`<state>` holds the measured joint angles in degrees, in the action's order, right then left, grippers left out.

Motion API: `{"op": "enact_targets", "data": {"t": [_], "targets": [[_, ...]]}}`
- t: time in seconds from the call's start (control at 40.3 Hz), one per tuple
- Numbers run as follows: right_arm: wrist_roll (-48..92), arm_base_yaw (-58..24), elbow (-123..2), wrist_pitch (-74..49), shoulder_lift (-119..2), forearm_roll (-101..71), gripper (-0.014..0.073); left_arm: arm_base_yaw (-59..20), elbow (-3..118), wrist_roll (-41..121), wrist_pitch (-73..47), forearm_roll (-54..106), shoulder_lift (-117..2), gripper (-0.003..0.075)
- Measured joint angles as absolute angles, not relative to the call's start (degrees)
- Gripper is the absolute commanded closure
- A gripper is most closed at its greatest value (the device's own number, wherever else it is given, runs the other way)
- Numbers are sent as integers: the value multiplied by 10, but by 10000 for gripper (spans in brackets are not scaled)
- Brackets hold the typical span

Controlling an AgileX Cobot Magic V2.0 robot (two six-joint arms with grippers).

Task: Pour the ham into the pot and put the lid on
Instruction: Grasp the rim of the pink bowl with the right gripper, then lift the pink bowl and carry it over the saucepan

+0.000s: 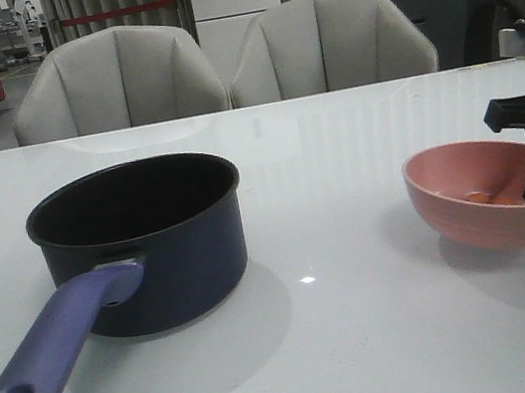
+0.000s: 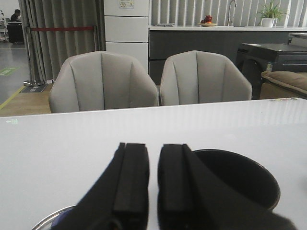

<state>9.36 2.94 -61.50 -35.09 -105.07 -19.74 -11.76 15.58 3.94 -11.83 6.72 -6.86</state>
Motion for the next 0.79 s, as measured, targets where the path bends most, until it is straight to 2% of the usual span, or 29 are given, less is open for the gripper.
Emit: {"op": "enact_targets", "data": {"t": [0.298,0.472,0.794], "targets": [[95,27,-640,-370,-1048,-224,459,-118,156,39,-118,67,-69,566],[103,4,-649,-383,-1002,-220,459,-118,156,39,-118,67,-69,566],[98,-124,-649,-373,-879,-189,456,-118,156,39,-118,67,-69,566]]}}
